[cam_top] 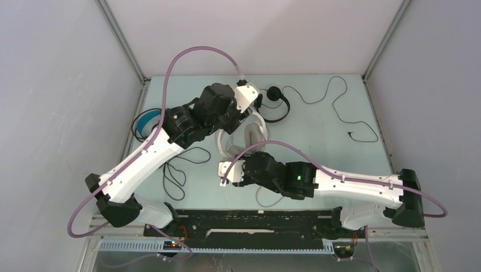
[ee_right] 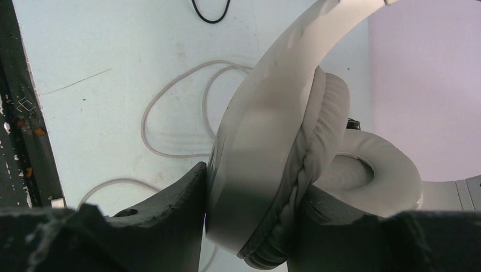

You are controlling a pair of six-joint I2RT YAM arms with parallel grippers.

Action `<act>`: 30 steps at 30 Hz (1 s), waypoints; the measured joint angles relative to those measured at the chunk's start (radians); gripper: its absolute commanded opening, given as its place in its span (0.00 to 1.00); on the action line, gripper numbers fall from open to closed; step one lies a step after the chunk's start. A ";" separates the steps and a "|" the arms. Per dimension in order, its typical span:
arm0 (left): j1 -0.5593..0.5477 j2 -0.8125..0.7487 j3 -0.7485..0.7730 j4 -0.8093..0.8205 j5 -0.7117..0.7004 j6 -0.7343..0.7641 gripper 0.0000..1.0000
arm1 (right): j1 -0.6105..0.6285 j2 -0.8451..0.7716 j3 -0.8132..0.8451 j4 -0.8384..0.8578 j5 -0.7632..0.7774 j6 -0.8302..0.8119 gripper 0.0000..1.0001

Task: Wrap the headphones
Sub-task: Wrap the headphones cable around the headphones.

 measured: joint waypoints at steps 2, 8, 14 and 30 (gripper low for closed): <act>-0.011 0.001 0.000 0.005 -0.008 0.011 0.42 | 0.000 0.003 0.000 0.001 0.009 0.000 0.49; -0.030 0.001 -0.032 0.021 -0.040 0.040 0.11 | 0.001 0.009 0.000 0.004 0.026 0.005 0.52; -0.029 0.000 -0.101 0.056 -0.093 0.041 0.00 | 0.005 0.010 0.003 0.000 0.030 0.036 0.67; -0.003 -0.195 -0.251 0.178 -0.253 -0.108 0.00 | 0.005 -0.193 0.003 -0.011 -0.011 0.183 0.93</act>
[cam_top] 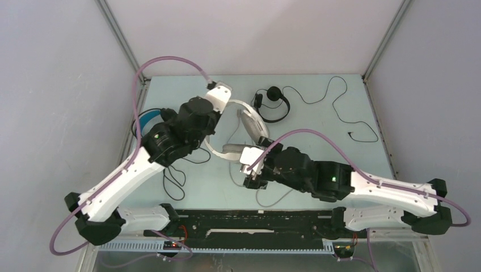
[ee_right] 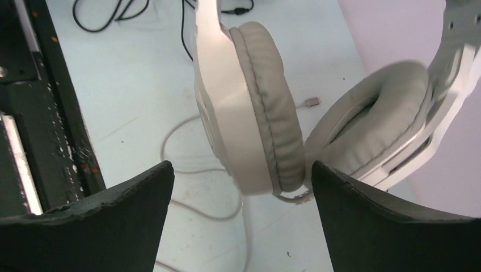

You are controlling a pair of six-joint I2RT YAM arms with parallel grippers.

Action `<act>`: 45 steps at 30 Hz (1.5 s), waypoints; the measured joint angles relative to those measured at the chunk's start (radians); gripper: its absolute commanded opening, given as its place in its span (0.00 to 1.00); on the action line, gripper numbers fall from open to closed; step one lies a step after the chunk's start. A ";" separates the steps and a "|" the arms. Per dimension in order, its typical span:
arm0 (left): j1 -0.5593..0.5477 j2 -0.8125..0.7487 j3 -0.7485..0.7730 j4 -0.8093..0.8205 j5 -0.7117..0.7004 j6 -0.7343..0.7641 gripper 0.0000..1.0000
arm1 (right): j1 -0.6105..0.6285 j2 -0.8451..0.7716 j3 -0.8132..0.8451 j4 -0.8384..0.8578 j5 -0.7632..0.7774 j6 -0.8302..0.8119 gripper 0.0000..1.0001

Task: Wrap the headphones
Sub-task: Wrap the headphones cable around the headphones.

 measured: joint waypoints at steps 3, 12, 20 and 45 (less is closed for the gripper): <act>0.010 -0.055 -0.011 0.018 -0.001 -0.034 0.00 | -0.008 -0.040 0.000 0.005 -0.019 0.028 0.93; 0.086 -0.098 -0.055 0.056 0.016 -0.102 0.00 | -0.008 -0.067 0.000 0.020 -0.051 0.097 0.93; 0.153 -0.129 -0.076 0.067 0.004 -0.154 0.00 | -0.009 -0.093 -0.090 0.092 -0.050 0.132 0.95; 0.169 -0.244 0.266 -0.183 0.179 -0.422 0.00 | -0.307 -0.100 -0.431 0.865 -0.456 0.208 0.87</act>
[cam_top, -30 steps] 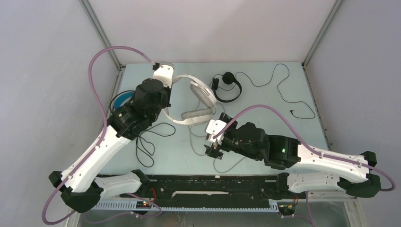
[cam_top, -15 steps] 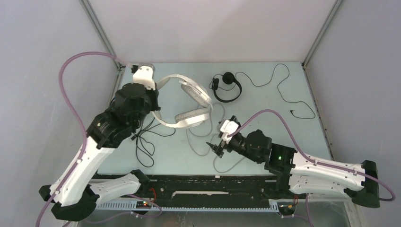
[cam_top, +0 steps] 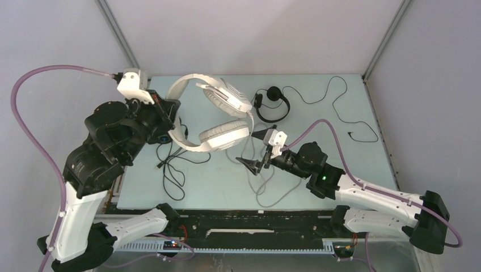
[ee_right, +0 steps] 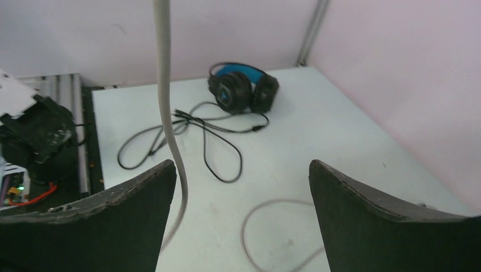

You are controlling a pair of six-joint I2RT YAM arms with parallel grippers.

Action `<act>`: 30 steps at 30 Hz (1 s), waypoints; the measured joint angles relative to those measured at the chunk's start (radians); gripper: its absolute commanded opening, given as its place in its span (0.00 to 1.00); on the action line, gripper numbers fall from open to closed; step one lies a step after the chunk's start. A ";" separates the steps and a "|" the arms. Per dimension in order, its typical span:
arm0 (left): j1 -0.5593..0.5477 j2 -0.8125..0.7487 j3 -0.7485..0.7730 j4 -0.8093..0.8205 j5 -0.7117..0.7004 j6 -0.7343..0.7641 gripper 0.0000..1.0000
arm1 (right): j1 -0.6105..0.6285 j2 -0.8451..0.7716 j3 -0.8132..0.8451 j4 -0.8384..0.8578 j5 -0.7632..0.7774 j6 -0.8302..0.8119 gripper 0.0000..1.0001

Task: Wrap the headphones
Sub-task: Wrap the headphones cable around the headphones.

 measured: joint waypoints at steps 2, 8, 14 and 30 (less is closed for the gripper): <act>0.000 0.000 0.018 0.000 0.023 -0.010 0.00 | 0.000 0.017 0.000 0.040 -0.047 -0.001 0.84; 0.000 0.005 0.029 0.000 0.069 -0.020 0.00 | 0.000 0.035 0.000 0.073 -0.112 0.019 0.80; 0.000 0.008 0.029 0.006 0.114 -0.038 0.00 | -0.002 0.035 0.000 0.035 -0.114 0.071 0.71; 0.000 -0.008 0.026 0.068 0.120 -0.044 0.00 | 0.085 0.025 -0.224 0.051 -0.025 0.190 0.19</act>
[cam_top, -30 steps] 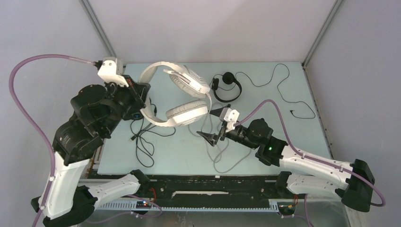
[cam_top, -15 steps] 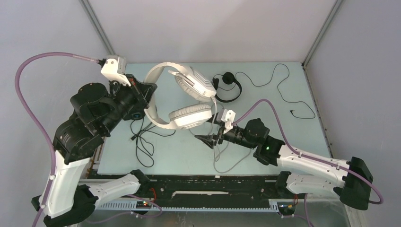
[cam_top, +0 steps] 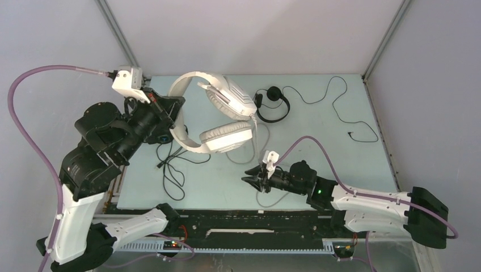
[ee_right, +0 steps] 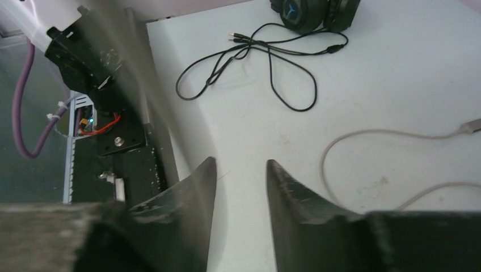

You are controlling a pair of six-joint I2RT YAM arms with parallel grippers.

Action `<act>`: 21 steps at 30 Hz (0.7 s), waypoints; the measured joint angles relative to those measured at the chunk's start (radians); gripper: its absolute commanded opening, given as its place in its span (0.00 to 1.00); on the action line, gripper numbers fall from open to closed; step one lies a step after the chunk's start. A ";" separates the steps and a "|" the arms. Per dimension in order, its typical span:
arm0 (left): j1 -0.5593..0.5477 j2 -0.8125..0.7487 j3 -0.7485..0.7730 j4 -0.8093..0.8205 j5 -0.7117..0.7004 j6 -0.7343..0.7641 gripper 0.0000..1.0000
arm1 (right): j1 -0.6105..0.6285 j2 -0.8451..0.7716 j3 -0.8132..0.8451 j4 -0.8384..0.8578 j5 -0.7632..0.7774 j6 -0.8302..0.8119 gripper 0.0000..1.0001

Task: Wrap the headphones
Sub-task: Wrap the headphones cable around the headphones.

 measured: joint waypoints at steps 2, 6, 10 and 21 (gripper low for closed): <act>0.000 -0.003 -0.003 0.000 -0.008 0.003 0.00 | 0.013 -0.025 -0.034 0.008 0.015 0.013 0.15; 0.000 -0.003 -0.020 0.000 -0.034 0.008 0.00 | 0.018 -0.087 -0.084 0.013 0.039 0.023 0.10; 0.000 -0.003 -0.043 0.002 -0.034 0.002 0.00 | 0.018 -0.133 -0.111 0.015 0.048 0.032 0.31; 0.004 -0.012 -0.074 0.021 -0.022 -0.019 0.00 | 0.018 -0.141 -0.112 0.012 0.043 0.065 0.56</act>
